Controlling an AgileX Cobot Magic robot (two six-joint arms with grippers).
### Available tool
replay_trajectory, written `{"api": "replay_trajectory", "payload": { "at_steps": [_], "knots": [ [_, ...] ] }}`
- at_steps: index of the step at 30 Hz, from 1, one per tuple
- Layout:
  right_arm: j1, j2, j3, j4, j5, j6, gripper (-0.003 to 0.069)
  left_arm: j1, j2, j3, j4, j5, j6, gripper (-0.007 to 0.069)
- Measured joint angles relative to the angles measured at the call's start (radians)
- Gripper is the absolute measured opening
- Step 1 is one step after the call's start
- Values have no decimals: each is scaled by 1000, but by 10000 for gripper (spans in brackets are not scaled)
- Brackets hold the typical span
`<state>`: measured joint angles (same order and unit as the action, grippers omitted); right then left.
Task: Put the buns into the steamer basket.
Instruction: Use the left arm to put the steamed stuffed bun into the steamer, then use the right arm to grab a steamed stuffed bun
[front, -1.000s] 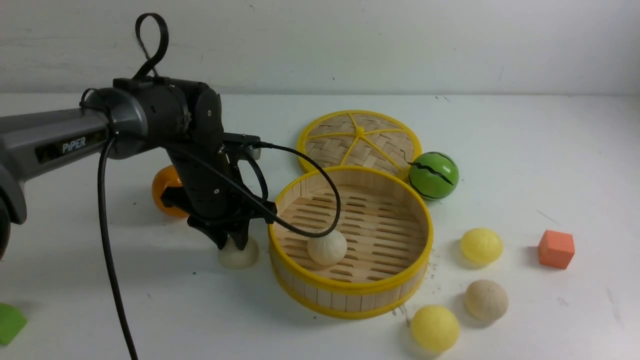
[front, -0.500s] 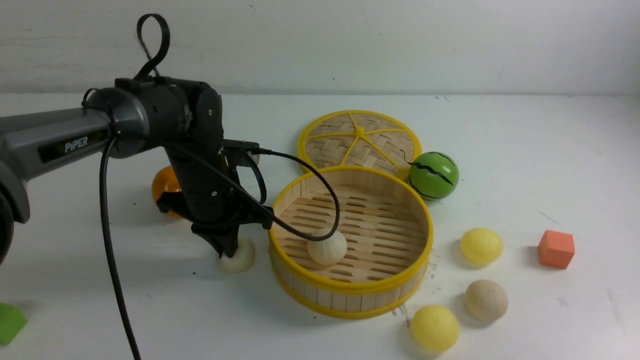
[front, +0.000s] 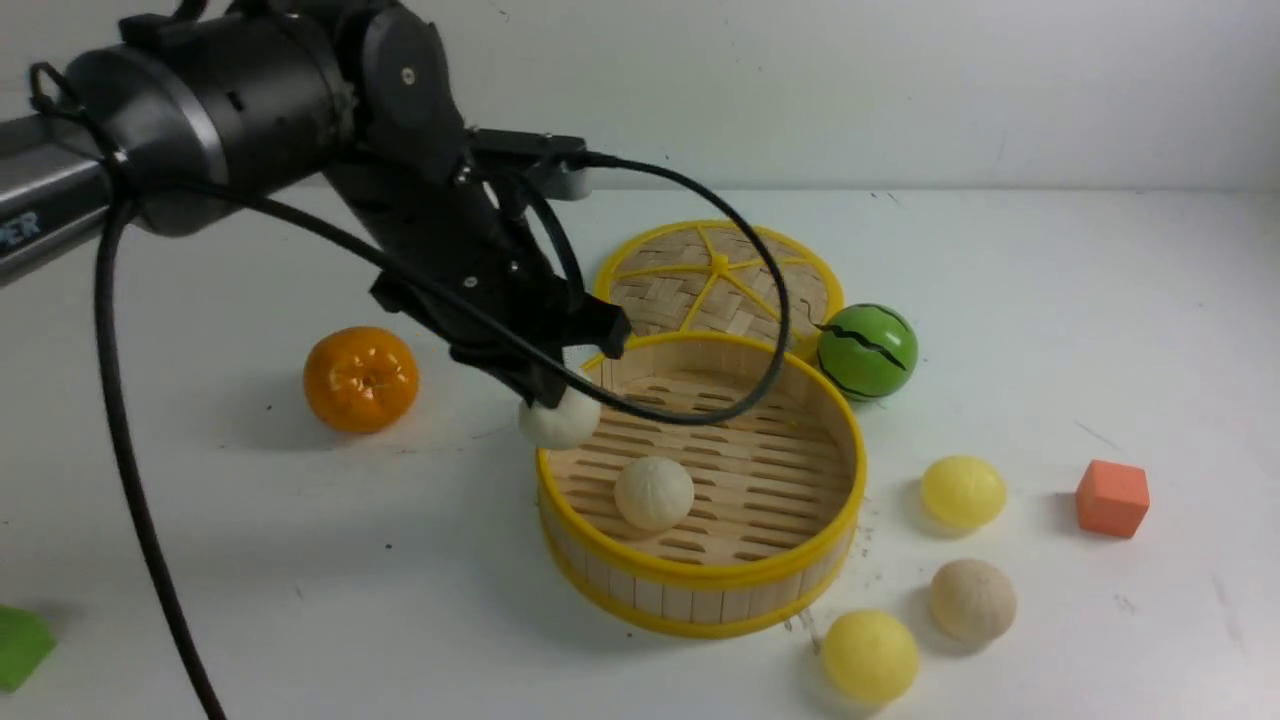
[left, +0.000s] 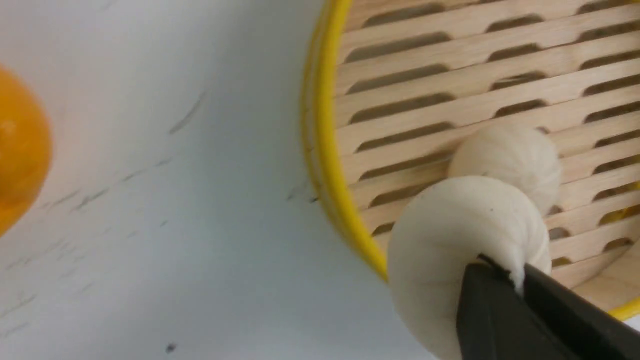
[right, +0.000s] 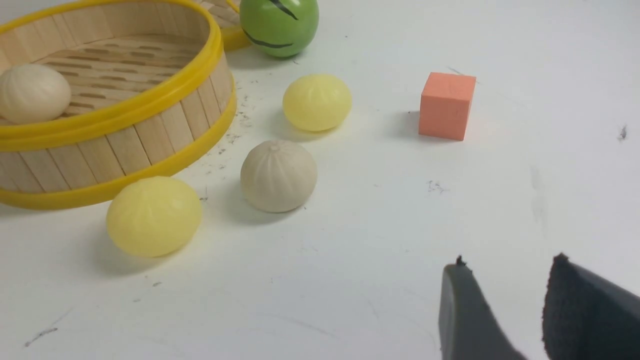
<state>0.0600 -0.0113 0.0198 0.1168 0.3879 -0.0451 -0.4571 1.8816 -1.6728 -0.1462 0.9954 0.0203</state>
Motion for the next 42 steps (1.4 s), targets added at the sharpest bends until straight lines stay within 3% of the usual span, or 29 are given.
{"api": "replay_trajectory", "payload": {
  "at_steps": [10,15,19,23,26,28,34,38,42],
  "knots": [
    [0,0,0,0,0,0,239,-33,258,-257,121,-37,-56,-10],
    [0,0,0,0,0,0,239,-32,318,-289,146,-27,-55,9],
    [0,0,0,0,0,0,239,-31,343,-292,146,-9,-50,100],
    [0,0,0,0,0,0,239,-31,329,-323,146,68,-50,310],
    [0,0,0,0,0,0,239,-31,291,-357,120,139,-53,376],
    [0,0,0,0,0,0,239,-31,252,-367,109,174,-57,369],
    [0,0,0,0,0,0,239,-31,-77,-288,75,198,-53,9],
    [0,0,0,0,0,0,239,-31,-276,-128,58,118,-58,-14],
    [0,0,0,0,0,0,239,-31,-571,243,3,-111,-65,-14]
  ]
}}
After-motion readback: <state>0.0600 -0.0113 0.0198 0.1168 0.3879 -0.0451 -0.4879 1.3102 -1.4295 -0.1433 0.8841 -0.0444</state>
